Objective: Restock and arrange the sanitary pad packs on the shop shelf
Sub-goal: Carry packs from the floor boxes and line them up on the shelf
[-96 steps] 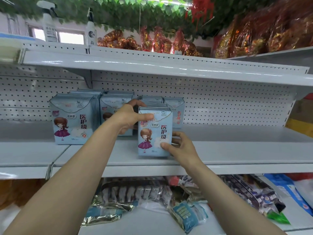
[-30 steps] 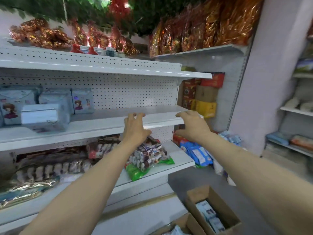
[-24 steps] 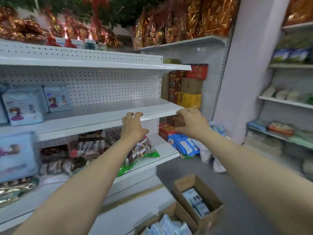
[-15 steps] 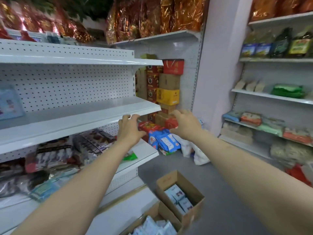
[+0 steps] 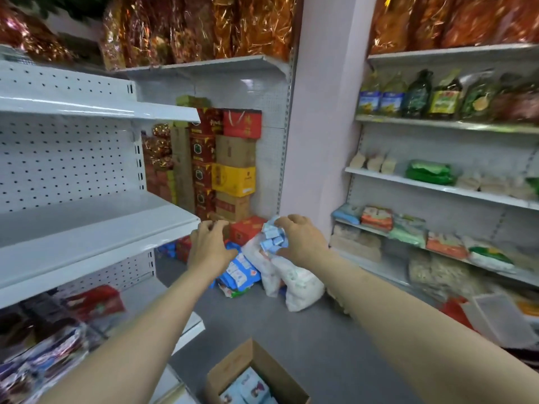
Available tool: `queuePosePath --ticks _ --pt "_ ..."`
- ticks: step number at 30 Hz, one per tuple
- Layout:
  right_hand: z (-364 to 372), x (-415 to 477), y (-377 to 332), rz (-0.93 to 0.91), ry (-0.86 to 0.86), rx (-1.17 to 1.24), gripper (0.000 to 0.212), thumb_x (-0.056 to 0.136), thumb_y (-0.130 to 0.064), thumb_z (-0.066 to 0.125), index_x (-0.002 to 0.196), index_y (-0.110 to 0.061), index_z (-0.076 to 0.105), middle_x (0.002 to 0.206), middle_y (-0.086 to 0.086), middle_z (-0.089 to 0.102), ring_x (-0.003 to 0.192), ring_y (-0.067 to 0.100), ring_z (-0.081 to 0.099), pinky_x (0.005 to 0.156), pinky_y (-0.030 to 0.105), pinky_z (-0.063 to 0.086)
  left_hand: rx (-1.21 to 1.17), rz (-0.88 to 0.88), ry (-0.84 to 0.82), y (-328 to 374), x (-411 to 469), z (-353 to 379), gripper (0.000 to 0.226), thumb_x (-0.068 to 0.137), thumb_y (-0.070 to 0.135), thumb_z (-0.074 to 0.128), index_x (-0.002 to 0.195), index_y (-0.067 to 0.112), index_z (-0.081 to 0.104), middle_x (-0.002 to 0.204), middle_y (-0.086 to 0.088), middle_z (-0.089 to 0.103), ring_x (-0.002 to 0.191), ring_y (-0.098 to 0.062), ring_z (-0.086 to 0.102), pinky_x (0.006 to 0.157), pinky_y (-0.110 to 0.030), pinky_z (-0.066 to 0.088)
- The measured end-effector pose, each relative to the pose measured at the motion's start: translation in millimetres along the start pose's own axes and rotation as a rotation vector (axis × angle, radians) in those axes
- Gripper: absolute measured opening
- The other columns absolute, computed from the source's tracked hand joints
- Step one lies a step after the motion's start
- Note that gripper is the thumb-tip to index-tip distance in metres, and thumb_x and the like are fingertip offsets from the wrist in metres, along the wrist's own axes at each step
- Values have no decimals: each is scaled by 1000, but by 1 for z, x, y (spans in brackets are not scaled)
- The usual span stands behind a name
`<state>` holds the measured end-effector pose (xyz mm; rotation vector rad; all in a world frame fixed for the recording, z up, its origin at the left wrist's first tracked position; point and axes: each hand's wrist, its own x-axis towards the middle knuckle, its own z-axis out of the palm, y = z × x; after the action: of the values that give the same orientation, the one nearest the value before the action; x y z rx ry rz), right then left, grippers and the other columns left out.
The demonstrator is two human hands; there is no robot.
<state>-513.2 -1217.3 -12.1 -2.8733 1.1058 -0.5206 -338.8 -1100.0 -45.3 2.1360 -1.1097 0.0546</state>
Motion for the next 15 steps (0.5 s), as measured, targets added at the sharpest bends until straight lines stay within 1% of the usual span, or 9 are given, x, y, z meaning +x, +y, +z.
queuePosePath --ticks 4,8,12,15 --pt "29 55 35 43 -25 5 65 85 -30 73 144 -20 47 143 10 46 132 33 43 102 40 44 -10 4 -32 -4 60 44 68 83 25 78 143 27 46 144 -7 37 133 -29 36 108 -39 38" --pt "59 94 64 81 -80 -12 69 83 -24 74 145 -19 44 142 12 45 130 35 45 100 40 45 36 1 -95 -15 103 85 68 82 25 78 143 23 48 144 -12 39 134 -32 35 111 -38 33" --pt "90 130 91 105 -128 12 65 85 -24 73 144 -20 44 143 9 44 130 32 44 97 37 44 48 -39 -111 -24 138 120 63 84 28 74 142 21 49 143 -13 40 132 -37 36 111 -39 31" --pt "118 155 110 99 -174 33 62 88 -27 70 143 -19 44 140 10 46 131 32 44 99 38 44 43 -74 -126 -33 159 148 60 88 30 72 142 17 50 143 -16 41 134 -35 35 114 -37 25"
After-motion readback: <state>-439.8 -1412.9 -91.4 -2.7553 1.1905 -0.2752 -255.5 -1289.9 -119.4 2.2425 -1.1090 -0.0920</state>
